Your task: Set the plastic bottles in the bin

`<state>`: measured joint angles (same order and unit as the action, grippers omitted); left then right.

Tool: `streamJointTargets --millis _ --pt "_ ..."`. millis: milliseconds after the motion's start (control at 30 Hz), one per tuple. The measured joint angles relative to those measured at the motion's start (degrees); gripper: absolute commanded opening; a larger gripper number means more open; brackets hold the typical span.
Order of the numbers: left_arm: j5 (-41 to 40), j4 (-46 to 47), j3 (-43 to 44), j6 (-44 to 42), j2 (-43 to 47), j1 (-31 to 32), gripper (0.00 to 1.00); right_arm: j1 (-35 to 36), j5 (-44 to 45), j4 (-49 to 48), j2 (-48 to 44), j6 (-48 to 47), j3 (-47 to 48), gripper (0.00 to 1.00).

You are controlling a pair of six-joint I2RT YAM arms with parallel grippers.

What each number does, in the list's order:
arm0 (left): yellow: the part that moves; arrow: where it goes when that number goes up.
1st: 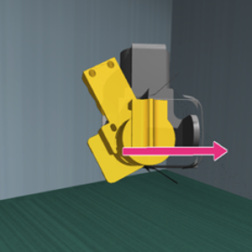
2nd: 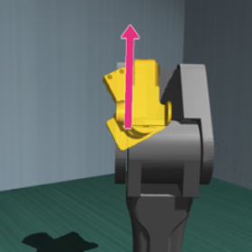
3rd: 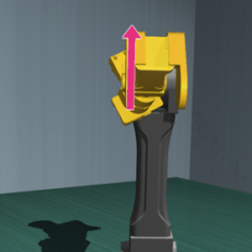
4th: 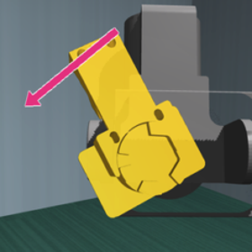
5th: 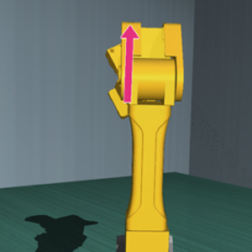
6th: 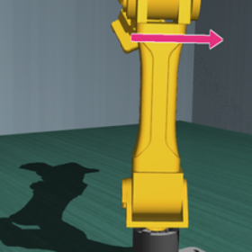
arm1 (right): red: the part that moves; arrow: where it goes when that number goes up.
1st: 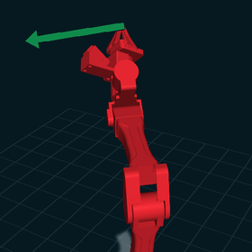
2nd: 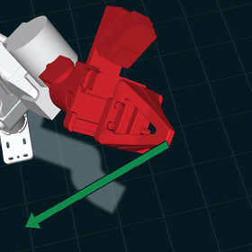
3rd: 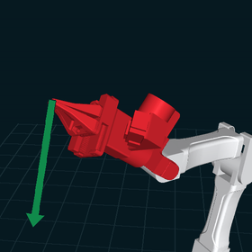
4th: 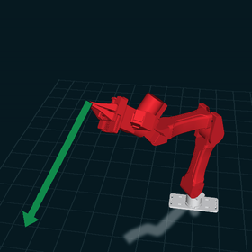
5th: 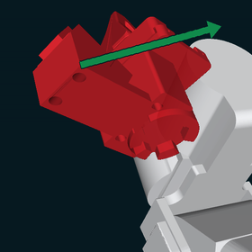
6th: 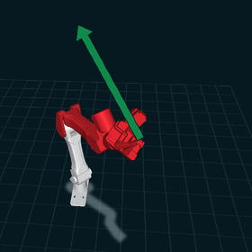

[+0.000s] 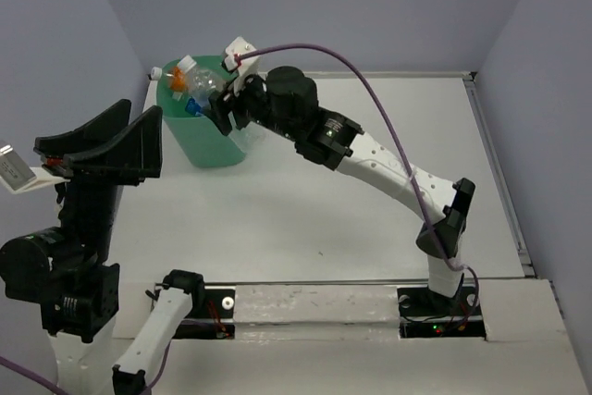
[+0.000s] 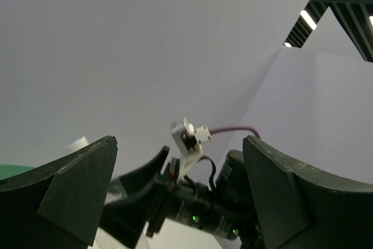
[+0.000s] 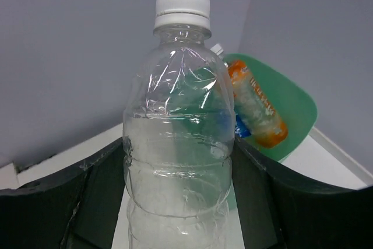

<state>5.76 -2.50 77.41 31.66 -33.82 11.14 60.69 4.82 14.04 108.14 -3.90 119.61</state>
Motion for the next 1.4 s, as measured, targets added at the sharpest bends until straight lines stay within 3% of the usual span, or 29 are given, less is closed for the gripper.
streamJointTargets --millis 233,433,700,800,967,1033,1167,1400 --pt "2.62 0.87 -8.57 0.26 2.38 1.14 0.99 -4.76 1.2 -9.46 14.14 2.71 20.57 0.39" --pt "-0.2 -2.19 -13.88 -1.31 2.6 5.6 0.99 -7.06 0.81 -22.6 24.15 4.0 24.02 0.38" --pt "-3.56 0.94 -16.33 -2.91 4.66 9.64 0.99 -9.01 -2.05 -32.39 35.56 2.95 29.81 0.37" --pt "-4.33 1.07 -16.94 -3.34 4.66 10.14 0.99 -9.46 -2.56 -34.01 36.79 2.91 29.55 0.48" --pt "-5.68 2.27 -17.22 -3.82 4.72 10.19 0.99 -9.92 -3.8 -34.47 37.13 2.84 29.46 0.85" --pt "-6.38 2.71 -17.51 -4.02 4.72 10.19 0.99 -9.97 -4.24 -34.99 37.13 2.29 29.09 0.92" --pt "-7.65 2.73 -17.73 -4.55 4.72 10.19 0.99 -9.99 -5.16 -35.47 36.39 2.19 25.81 0.98" --pt "-10.21 2.69 -17.73 -5.05 4.72 10.19 0.99 -9.4 -6.36 -34.42 30.53 0.9 14.19 0.95"
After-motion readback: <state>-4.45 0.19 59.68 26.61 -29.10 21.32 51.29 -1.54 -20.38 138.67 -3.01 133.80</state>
